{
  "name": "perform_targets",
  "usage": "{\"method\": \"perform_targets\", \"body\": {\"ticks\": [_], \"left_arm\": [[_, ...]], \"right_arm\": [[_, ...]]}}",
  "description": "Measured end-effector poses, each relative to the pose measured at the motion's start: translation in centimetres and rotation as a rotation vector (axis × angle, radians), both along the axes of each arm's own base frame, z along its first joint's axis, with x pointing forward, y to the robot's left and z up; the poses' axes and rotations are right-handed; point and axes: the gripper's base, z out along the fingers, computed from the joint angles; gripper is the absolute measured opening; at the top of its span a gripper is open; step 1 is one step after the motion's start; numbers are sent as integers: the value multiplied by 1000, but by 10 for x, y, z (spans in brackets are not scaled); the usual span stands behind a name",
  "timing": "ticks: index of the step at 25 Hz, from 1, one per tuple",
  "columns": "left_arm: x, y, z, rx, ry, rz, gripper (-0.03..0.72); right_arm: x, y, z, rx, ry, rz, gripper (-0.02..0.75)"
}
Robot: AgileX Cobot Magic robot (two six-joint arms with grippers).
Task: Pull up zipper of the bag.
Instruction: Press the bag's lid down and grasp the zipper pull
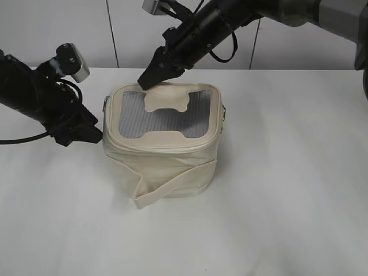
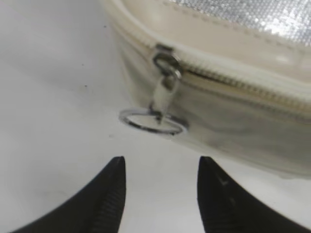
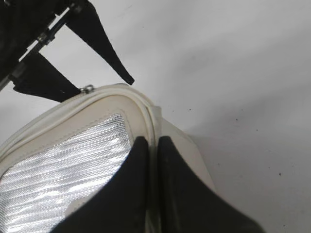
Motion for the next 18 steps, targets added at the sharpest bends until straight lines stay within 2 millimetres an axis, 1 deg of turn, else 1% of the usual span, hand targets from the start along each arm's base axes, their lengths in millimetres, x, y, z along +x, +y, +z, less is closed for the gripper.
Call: {"method": "perform_targets", "body": {"ticks": [11, 18], "left_arm": [[2, -4, 8, -90, 12, 78, 365], [9, -5, 12, -138, -55, 111, 365]], "right_arm": [[0, 0, 0, -1, 2, -2, 32], [1, -1, 0, -2, 0, -5, 32]]}}
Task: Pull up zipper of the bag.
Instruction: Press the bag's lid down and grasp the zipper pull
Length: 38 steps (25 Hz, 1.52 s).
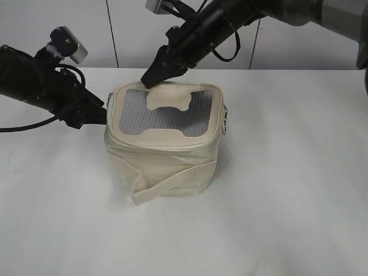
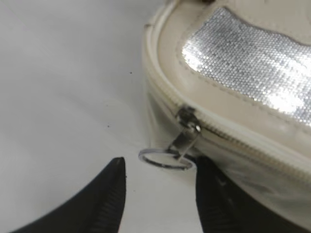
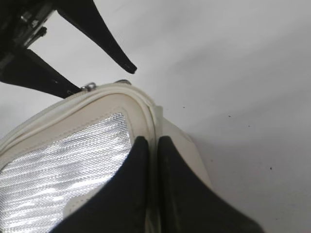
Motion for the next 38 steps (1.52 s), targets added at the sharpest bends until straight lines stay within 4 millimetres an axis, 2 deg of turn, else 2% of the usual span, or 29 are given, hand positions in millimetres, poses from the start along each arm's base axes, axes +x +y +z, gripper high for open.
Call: {"method": "perform_targets", "body": {"ticks": [9, 11, 15, 17, 24, 36, 38], "left_arm": [[3, -1, -1, -6, -40, -9, 347], [3, -1, -1, -10, -40, -5, 294], [4, -2, 0, -20, -40, 6, 55], [4, -2, -1, -11, -45, 6, 1], [4, 2, -4, 55, -41, 18, -8], [3, 0, -4, 38, -26, 20, -8], [4, -1, -3, 20, -22, 36, 14]], "right_arm": [[1, -1, 0, -4, -3, -4, 32], [1, -1, 0, -5, -5, -4, 32], [1, -1, 0, -5, -7, -5, 31], [1, -1, 0, -4, -6, -5, 31], [1, -1, 0, -4, -6, -6, 31], [1, -1, 0, -4, -6, -5, 31], [1, -1, 0, -4, -6, -5, 31]]}}
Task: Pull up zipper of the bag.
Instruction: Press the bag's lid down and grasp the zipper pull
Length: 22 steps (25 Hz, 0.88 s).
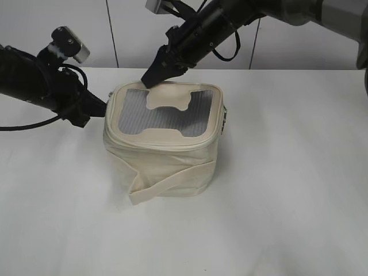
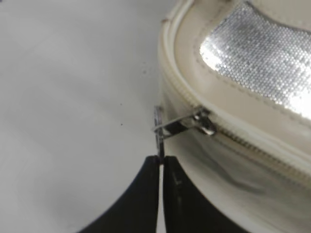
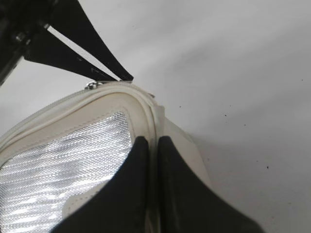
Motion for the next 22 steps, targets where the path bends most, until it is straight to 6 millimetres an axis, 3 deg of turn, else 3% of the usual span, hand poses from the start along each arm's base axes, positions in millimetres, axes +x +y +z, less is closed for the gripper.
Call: {"method": "perform_targets", "body": {"ticks": [5, 7, 9, 11, 13, 18, 22], "left_arm": [[0, -7, 1, -3, -15, 19, 199], [1, -11, 1, 14, -36, 29, 240], [1, -15, 1, 26, -52, 32, 209], [0, -18, 1, 33, -59, 29, 73], [0, -19, 0, 43, -60, 18, 8], [-4, -14, -2, 84, 7, 48, -8], [-13, -8, 9, 136, 61, 75, -8]], "right_arm": [[0, 0, 0, -1, 0, 0, 31], [0, 0, 0, -3, -1, -1, 31], [1, -1, 0, -4, -3, -3, 31], [1, -1, 0, -4, -4, -4, 31], [1, -1, 0, -4, -4, -4, 31], [1, -1, 0, -3, -1, -6, 31], [1, -1, 0, -3, 8, -15, 31]]}}
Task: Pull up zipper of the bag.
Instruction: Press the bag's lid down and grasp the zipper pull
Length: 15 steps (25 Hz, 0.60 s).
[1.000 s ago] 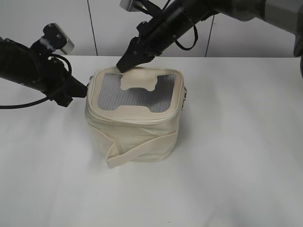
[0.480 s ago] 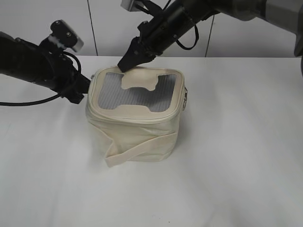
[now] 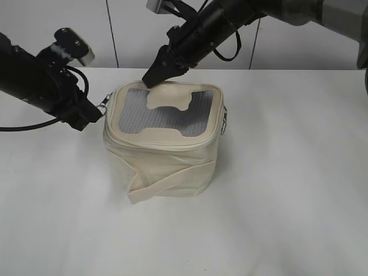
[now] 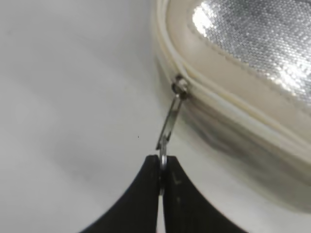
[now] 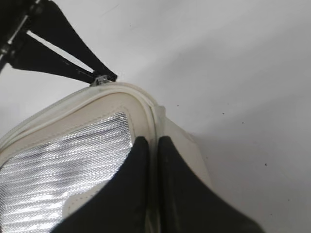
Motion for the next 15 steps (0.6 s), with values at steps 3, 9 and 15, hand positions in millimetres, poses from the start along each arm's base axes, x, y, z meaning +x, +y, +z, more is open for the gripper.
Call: {"method": "perform_targets", "body": {"ticks": [3, 9, 15], "left_arm": [[-8, 2, 14, -1, 24, 8, -8], [-39, 8, 32, -38, 58, 38, -8], [-79, 19, 35, -62, 64, 67, -8]], "right_arm": [[0, 0, 0, 0, 6, -6, 31], [-1, 1, 0, 3, 21, -10, 31], [-9, 9, 1, 18, 62, 13, 31]]}}
